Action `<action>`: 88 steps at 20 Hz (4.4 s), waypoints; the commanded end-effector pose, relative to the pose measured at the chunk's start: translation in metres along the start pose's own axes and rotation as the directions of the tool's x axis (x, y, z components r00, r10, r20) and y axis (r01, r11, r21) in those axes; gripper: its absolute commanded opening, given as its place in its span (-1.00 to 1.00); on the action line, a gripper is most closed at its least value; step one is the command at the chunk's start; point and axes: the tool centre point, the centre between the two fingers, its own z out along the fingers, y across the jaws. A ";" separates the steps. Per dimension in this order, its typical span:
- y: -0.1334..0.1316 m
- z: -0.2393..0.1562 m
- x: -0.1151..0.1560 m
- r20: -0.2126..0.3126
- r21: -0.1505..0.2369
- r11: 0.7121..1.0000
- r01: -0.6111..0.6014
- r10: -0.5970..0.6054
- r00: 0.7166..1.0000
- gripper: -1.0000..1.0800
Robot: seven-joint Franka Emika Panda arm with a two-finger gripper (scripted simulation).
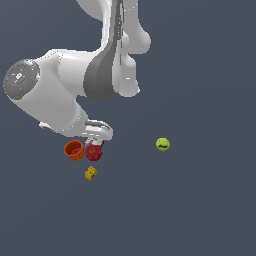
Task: Pick up a designated object from a clutter of objects.
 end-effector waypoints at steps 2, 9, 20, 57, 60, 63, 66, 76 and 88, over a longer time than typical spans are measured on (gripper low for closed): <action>0.033 0.017 0.012 0.053 0.030 0.999 -0.042 0.040 0.998 0.23; 0.098 0.057 0.027 0.154 0.089 0.989 -0.121 0.107 0.982 0.23; 0.160 0.103 0.030 0.253 0.148 0.969 -0.195 0.154 0.955 0.23; 0.164 0.141 0.022 0.270 0.159 0.965 -0.208 0.160 0.949 -1.00; 0.162 0.137 0.023 0.266 0.161 0.965 -0.207 0.159 0.951 -1.00; 0.157 0.128 0.024 0.255 0.166 0.965 -0.204 0.158 0.954 -1.00; 0.147 0.111 0.026 0.236 0.174 0.964 -0.200 0.156 0.959 -1.00; 0.086 -0.002 0.031 0.103 0.229 0.959 -0.168 0.148 0.984 -1.00; 0.004 -0.172 0.009 -0.099 0.299 0.948 -0.112 0.147 0.984 -1.00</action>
